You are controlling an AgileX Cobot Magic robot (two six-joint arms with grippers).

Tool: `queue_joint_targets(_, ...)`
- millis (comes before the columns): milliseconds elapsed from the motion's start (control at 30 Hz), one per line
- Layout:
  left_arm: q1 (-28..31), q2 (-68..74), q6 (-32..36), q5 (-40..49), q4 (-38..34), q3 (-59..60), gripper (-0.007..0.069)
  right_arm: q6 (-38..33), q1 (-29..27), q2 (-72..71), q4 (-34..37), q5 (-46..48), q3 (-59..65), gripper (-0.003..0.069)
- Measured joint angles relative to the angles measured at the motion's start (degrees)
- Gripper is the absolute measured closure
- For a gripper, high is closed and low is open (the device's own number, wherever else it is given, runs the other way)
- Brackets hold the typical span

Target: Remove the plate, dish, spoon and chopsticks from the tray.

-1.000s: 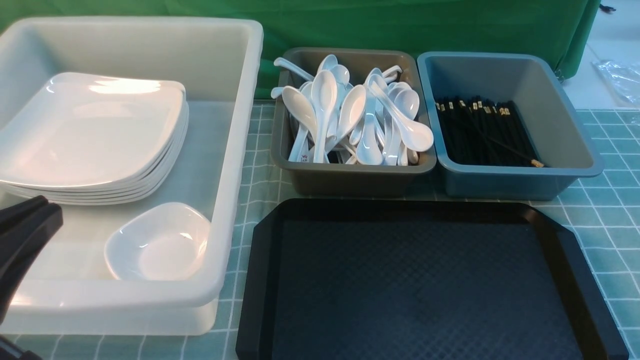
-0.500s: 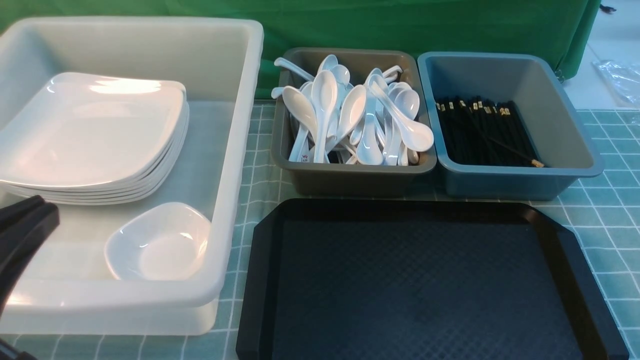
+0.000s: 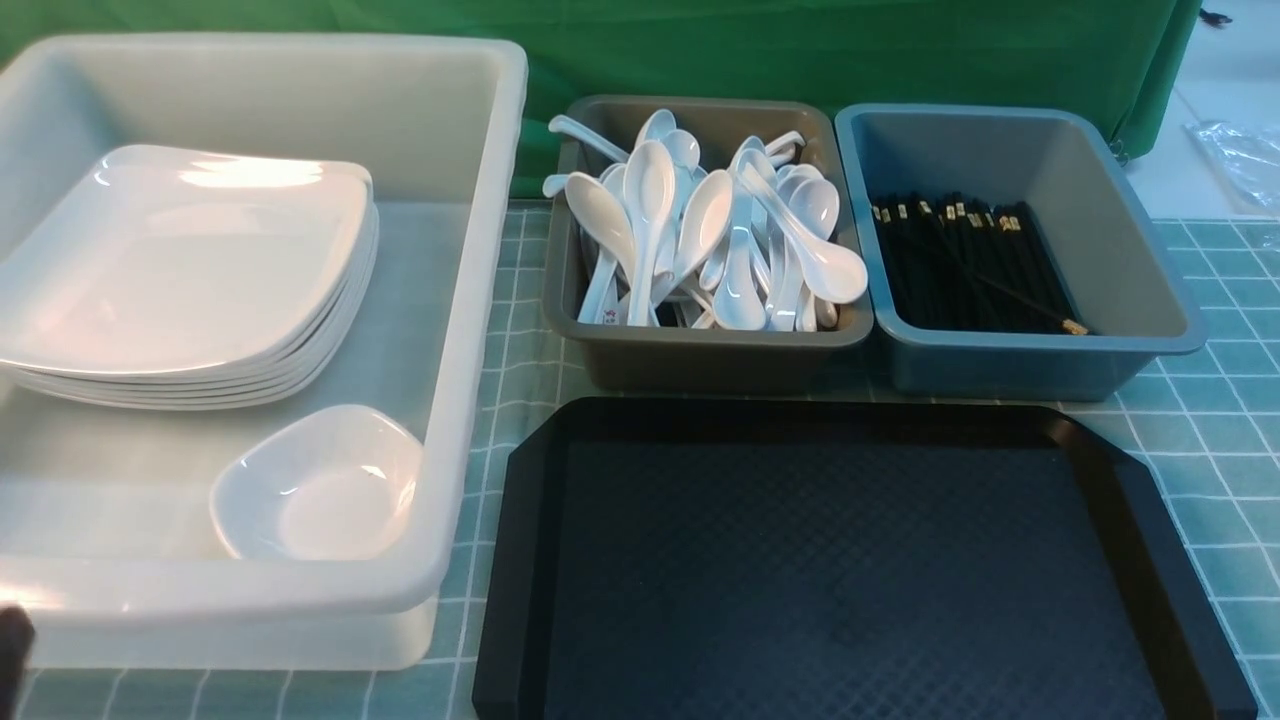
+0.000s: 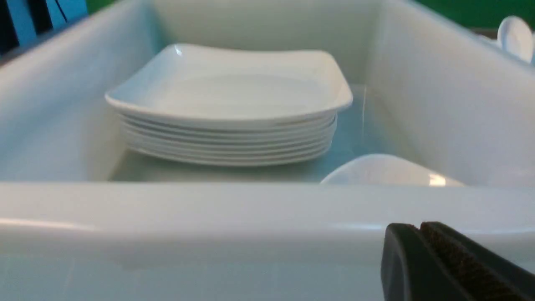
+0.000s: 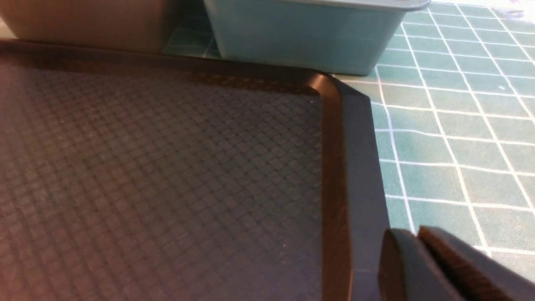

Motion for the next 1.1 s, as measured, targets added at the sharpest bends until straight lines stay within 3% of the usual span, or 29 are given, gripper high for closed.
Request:
queue_joint_targets(133,0.4,-0.1,-0.2,2.9,-1.4,0.4,0.0612,0.0,0.0,0.0,0.1,-0.1,0.0,0.0570)
queue_joint_targets(1100,0.4,-0.1,-0.3,1.8,-2.0,0.4,0.0612,0.0,0.0,0.0,0.1,0.0,0.0,0.0528)
